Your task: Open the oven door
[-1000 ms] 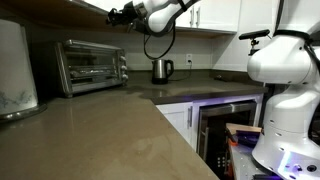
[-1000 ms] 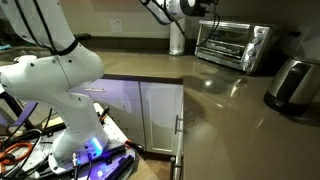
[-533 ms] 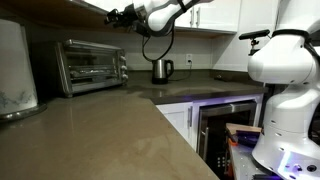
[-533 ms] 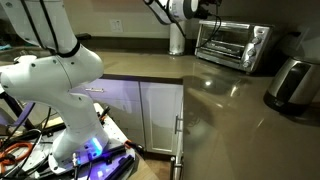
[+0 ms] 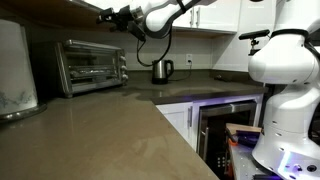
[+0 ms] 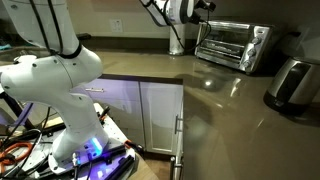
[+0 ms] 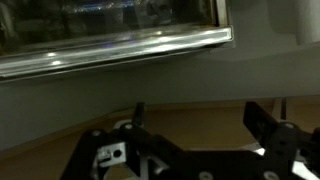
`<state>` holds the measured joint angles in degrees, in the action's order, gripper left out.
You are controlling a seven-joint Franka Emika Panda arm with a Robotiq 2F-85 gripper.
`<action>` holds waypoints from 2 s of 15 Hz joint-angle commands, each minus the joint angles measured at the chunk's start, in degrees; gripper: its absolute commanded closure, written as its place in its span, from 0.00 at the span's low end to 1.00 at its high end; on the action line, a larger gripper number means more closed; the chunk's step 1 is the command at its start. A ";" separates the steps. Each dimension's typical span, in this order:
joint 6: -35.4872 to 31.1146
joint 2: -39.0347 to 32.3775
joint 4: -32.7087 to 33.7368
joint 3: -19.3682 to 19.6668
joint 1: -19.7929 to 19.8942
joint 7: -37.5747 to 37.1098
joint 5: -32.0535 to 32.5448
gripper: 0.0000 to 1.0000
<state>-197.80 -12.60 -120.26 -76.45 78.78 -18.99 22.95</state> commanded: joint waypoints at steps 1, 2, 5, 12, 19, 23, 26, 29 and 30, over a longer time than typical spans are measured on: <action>-0.15 -3.47 0.06 1.21 -3.35 -0.09 -1.47 0.11; -0.16 -3.09 0.15 2.68 -4.60 0.33 -1.78 0.28; -0.13 -3.35 1.37 7.57 -9.06 1.61 -2.19 0.40; -0.06 -9.71 10.48 19.83 -22.63 4.01 -1.29 0.48; -0.10 -16.78 19.04 28.83 -33.34 4.09 -0.57 0.86; 0.21 -17.96 20.58 33.22 -37.35 3.48 -0.62 0.98; 0.95 -17.37 20.09 35.19 -38.75 2.72 -0.66 1.00; 1.90 -15.95 19.08 36.01 -39.02 2.22 -0.68 1.00; 2.27 -15.13 18.42 36.39 -39.01 2.02 -0.85 1.00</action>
<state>-197.74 -29.72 -100.66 -41.37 40.35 -17.19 22.72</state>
